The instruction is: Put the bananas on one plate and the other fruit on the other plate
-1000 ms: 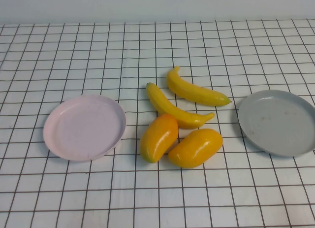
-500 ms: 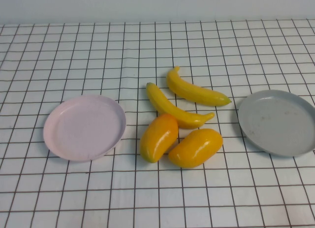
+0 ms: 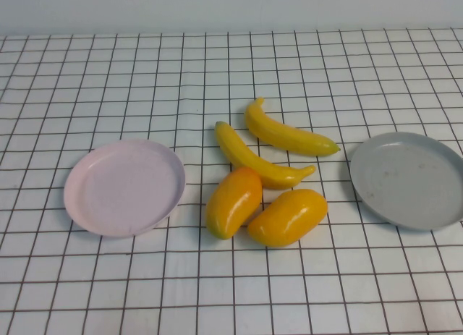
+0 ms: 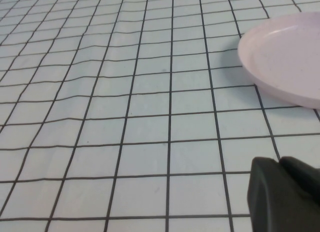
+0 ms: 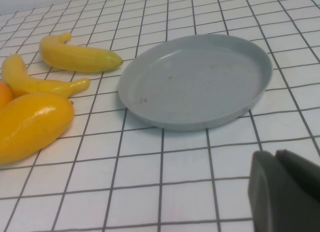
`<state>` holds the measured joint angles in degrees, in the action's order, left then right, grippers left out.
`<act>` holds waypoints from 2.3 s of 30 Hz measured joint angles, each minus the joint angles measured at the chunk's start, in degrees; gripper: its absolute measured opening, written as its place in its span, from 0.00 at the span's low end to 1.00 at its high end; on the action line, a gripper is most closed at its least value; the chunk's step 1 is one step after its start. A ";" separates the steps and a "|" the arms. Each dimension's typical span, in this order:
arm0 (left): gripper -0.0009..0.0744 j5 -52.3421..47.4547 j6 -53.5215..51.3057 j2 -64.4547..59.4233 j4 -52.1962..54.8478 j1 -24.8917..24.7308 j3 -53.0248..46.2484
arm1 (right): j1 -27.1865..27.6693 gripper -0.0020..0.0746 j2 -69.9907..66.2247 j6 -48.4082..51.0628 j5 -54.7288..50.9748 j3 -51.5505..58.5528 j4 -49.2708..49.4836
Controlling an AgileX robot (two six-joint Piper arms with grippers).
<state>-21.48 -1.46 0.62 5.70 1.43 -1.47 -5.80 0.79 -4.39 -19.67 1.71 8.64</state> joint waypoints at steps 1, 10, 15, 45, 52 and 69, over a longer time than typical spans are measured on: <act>0.01 0.00 0.00 0.00 0.00 0.00 0.00 | 0.00 0.00 0.00 0.00 0.00 0.00 0.00; 0.01 0.00 0.00 0.00 0.00 0.00 0.00 | 0.00 0.00 0.00 0.00 0.00 0.00 0.00; 0.01 1.47 0.53 0.00 -0.32 0.00 0.00 | 0.00 0.00 0.00 0.00 0.00 0.00 0.00; 0.01 21.48 17.69 0.00 -30.44 0.00 2.45 | 0.00 0.00 0.00 0.00 0.00 0.00 0.00; 0.01 -7.82 -2.30 -13.25 -25.01 -0.11 22.54 | 0.00 0.00 0.00 0.00 0.00 0.00 0.00; 0.01 -22.87 -16.28 -54.41 -10.65 -16.70 47.95 | 0.00 0.00 0.00 0.00 0.00 0.00 0.00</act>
<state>-44.36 -17.74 -53.79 -4.94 -15.27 46.48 -5.80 0.79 -4.39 -19.67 1.71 8.64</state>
